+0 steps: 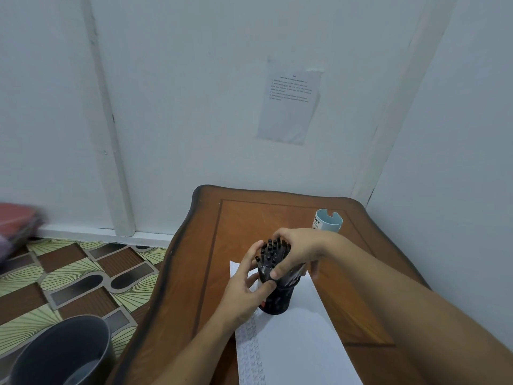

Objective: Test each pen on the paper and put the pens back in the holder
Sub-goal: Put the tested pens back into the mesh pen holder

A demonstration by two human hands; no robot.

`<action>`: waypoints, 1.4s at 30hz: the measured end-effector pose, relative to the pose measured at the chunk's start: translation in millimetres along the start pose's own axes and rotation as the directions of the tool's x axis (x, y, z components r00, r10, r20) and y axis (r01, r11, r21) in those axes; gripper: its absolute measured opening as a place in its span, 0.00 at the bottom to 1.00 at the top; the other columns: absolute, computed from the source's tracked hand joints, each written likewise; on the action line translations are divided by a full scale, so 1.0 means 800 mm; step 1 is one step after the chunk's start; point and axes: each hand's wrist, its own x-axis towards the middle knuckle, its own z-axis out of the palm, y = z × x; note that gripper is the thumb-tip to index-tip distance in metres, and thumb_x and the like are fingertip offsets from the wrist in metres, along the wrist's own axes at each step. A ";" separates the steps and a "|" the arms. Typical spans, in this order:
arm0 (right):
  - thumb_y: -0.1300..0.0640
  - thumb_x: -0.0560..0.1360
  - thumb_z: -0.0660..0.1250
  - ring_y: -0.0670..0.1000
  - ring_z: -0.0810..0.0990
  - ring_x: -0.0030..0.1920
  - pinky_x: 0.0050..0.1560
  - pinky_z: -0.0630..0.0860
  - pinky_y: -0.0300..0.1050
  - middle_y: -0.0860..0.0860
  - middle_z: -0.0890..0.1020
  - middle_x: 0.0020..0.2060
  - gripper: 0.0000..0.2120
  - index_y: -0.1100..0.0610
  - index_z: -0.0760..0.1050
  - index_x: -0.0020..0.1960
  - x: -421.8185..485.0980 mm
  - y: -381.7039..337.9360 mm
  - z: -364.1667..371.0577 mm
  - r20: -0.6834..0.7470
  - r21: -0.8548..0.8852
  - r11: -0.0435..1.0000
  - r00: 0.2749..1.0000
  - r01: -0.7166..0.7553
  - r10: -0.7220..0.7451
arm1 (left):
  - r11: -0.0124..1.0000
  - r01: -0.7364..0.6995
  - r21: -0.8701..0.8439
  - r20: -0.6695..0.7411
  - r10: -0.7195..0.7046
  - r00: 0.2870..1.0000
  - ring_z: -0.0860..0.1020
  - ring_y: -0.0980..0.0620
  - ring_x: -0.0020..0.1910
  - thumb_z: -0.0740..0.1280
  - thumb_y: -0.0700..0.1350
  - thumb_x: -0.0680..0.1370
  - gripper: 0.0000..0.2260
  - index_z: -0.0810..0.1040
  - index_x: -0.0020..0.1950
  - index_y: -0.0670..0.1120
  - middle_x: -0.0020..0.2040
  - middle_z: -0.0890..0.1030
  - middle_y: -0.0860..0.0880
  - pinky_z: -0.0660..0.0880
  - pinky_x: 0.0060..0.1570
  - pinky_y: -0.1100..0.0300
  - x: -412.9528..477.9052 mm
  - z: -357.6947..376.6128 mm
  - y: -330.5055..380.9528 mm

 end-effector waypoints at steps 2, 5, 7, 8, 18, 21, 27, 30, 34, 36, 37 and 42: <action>0.39 0.68 0.77 0.57 0.84 0.50 0.28 0.79 0.41 0.54 0.75 0.62 0.39 0.49 0.62 0.71 0.000 -0.004 0.000 -0.006 0.000 1.000 1.000 -0.022 0.022 | 1.000 0.013 -0.014 0.004 -0.012 1.000 0.71 0.71 0.59 0.70 0.41 0.76 0.32 0.62 0.71 0.67 0.62 0.69 0.68 0.74 0.48 0.71 0.001 -0.002 -0.001; 0.42 0.70 0.76 0.57 0.83 0.49 0.29 0.79 0.40 0.53 0.74 0.60 0.34 0.49 0.65 0.68 0.002 -0.005 -0.003 -0.024 0.005 1.000 0.999 -0.027 0.028 | 0.999 0.026 -0.034 0.007 -0.025 1.000 0.72 0.69 0.59 0.71 0.40 0.76 0.33 0.62 0.70 0.69 0.63 0.68 0.67 0.74 0.48 0.70 0.002 -0.002 -0.005; 0.48 0.70 0.78 0.58 0.83 0.51 0.32 0.81 0.42 0.53 0.74 0.60 0.33 0.49 0.65 0.69 0.001 -0.007 -0.006 0.011 0.006 1.000 1.000 -0.021 0.021 | 0.999 0.028 -0.037 0.006 -0.028 1.000 0.71 0.72 0.58 0.72 0.42 0.75 0.33 0.61 0.70 0.69 0.62 0.68 0.70 0.73 0.47 0.71 0.002 -0.002 -0.005; 0.51 0.70 0.78 0.58 0.82 0.53 0.34 0.82 0.43 0.53 0.73 0.61 0.34 0.49 0.64 0.70 0.000 -0.008 -0.008 0.034 0.002 1.000 0.999 -0.015 0.015 | 0.999 0.027 -0.037 0.004 -0.027 1.000 0.71 0.73 0.58 0.72 0.44 0.75 0.33 0.61 0.70 0.70 0.62 0.67 0.71 0.73 0.48 0.71 0.002 -0.001 -0.005; 0.44 0.69 0.77 0.60 0.80 0.57 0.40 0.83 0.48 0.55 0.72 0.65 0.41 0.46 0.59 0.75 -0.001 -0.014 -0.008 -0.002 0.027 0.996 0.997 -0.081 0.081 | 0.996 0.049 -0.077 -0.018 -0.050 0.999 0.72 0.64 0.61 0.72 0.42 0.75 0.33 0.62 0.67 0.72 0.62 0.69 0.69 0.74 0.52 0.71 0.005 0.000 -0.012; 0.50 0.69 0.79 0.59 0.85 0.45 0.35 0.83 0.45 0.55 0.76 0.54 0.35 0.50 0.63 0.68 0.005 -0.014 -0.001 -0.028 -0.035 0.995 0.995 -0.092 0.091 | 0.993 0.061 -0.101 -0.016 -0.062 0.998 0.73 0.66 0.60 0.73 0.42 0.75 0.33 0.62 0.69 0.69 0.62 0.71 0.66 0.74 0.52 0.70 0.005 0.001 -0.013; 0.65 0.69 0.77 0.57 0.75 0.62 0.48 0.84 0.49 0.49 0.70 0.65 0.41 0.42 0.62 0.73 0.000 -0.003 -0.008 0.072 -0.067 0.991 0.992 0.113 -0.108 | 0.995 0.055 -0.084 0.000 -0.055 0.998 0.72 0.68 0.60 0.73 0.42 0.74 0.33 0.62 0.71 0.65 0.58 0.75 0.70 0.73 0.58 0.64 0.007 0.001 -0.013; 0.61 0.69 0.79 0.57 0.69 0.68 0.55 0.82 0.53 0.46 0.65 0.70 0.46 0.38 0.57 0.76 -0.010 0.003 -0.017 0.044 -0.028 0.994 0.993 0.106 -0.105 | 0.993 0.072 -0.096 -0.010 -0.074 0.997 0.73 0.64 0.62 0.74 0.45 0.73 0.33 0.62 0.71 0.66 0.61 0.73 0.66 0.71 0.63 0.60 0.007 0.001 -0.013; 0.62 0.67 0.80 0.59 0.75 0.63 0.48 0.84 0.53 0.50 0.68 0.68 0.48 0.40 0.55 0.75 -0.016 -0.002 -0.011 0.070 -0.049 0.997 0.996 0.056 -0.052 | 0.989 0.090 -0.120 -0.006 -0.092 0.996 0.71 0.53 0.67 0.75 0.48 0.72 0.33 0.64 0.73 0.62 0.68 0.72 0.58 0.70 0.67 0.51 0.006 0.000 -0.018; 0.64 0.66 0.80 0.57 0.79 0.56 0.42 0.84 0.47 0.50 0.72 0.63 0.46 0.43 0.58 0.74 -0.012 -0.002 -0.005 0.030 -0.080 0.994 0.997 0.074 -0.072 | 0.983 0.094 -0.158 -0.002 -0.095 0.995 0.72 0.53 0.67 0.75 0.47 0.72 0.31 0.67 0.72 0.60 0.67 0.74 0.58 0.74 0.63 0.53 0.004 0.000 -0.020; 0.65 0.66 0.79 0.56 0.81 0.52 0.39 0.83 0.44 0.48 0.73 0.59 0.45 0.43 0.58 0.72 -0.009 -0.001 -0.004 0.009 -0.088 0.993 0.996 0.084 -0.084 | 0.980 0.095 -0.174 0.000 -0.097 0.995 0.73 0.54 0.66 0.75 0.45 0.73 0.30 0.69 0.71 0.59 0.66 0.75 0.58 0.76 0.60 0.56 0.004 0.000 -0.021; 0.63 0.67 0.78 0.52 0.78 0.57 0.45 0.78 0.39 0.46 0.73 0.58 0.43 0.42 0.57 0.71 -0.012 0.000 -0.005 0.010 -0.229 0.963 0.990 0.140 -0.141 | 0.974 0.108 -0.197 -0.026 -0.115 0.993 0.74 0.59 0.60 0.72 0.38 0.74 0.24 0.73 0.66 0.58 0.60 0.77 0.63 0.76 0.50 0.67 0.002 0.002 -0.014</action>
